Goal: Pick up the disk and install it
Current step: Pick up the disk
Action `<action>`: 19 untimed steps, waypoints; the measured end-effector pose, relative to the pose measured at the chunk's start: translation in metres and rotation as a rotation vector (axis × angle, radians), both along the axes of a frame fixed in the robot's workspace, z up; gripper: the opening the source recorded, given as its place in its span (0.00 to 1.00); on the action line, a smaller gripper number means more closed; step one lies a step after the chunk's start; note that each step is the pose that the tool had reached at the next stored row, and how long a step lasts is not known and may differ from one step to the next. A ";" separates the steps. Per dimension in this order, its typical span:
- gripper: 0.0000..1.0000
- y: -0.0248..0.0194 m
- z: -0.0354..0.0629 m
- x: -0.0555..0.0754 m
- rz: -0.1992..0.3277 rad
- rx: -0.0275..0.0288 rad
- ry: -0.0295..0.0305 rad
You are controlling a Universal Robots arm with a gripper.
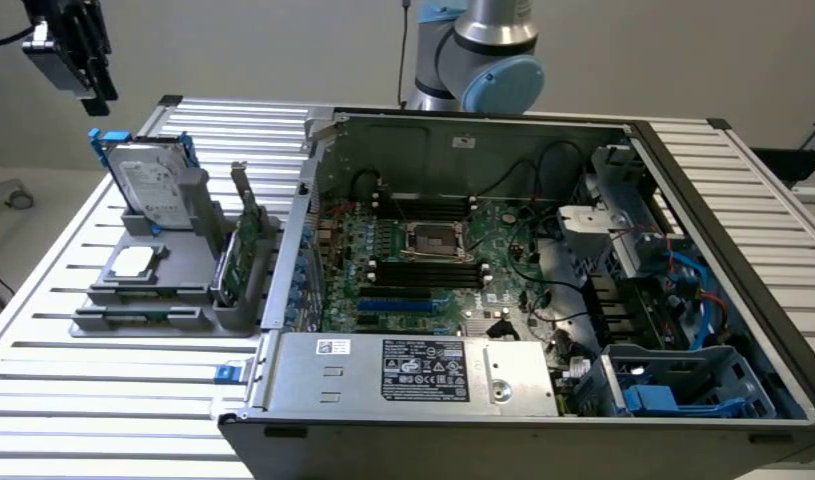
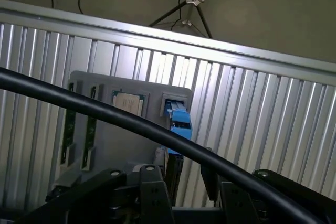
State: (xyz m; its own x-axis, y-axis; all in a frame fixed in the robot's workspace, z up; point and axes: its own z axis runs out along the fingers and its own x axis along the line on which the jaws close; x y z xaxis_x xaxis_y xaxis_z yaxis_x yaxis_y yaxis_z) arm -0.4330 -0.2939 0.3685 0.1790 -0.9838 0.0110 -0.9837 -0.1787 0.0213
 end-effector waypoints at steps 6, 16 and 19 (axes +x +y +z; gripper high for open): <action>0.44 0.0000 -0.0069 -0.002 0.004 -0.0016 -0.0059; 0.51 0.0000 -0.0229 -0.004 0.005 -0.0036 -0.0125; 0.51 0.0000 -0.0284 -0.004 0.005 -0.0051 -0.0125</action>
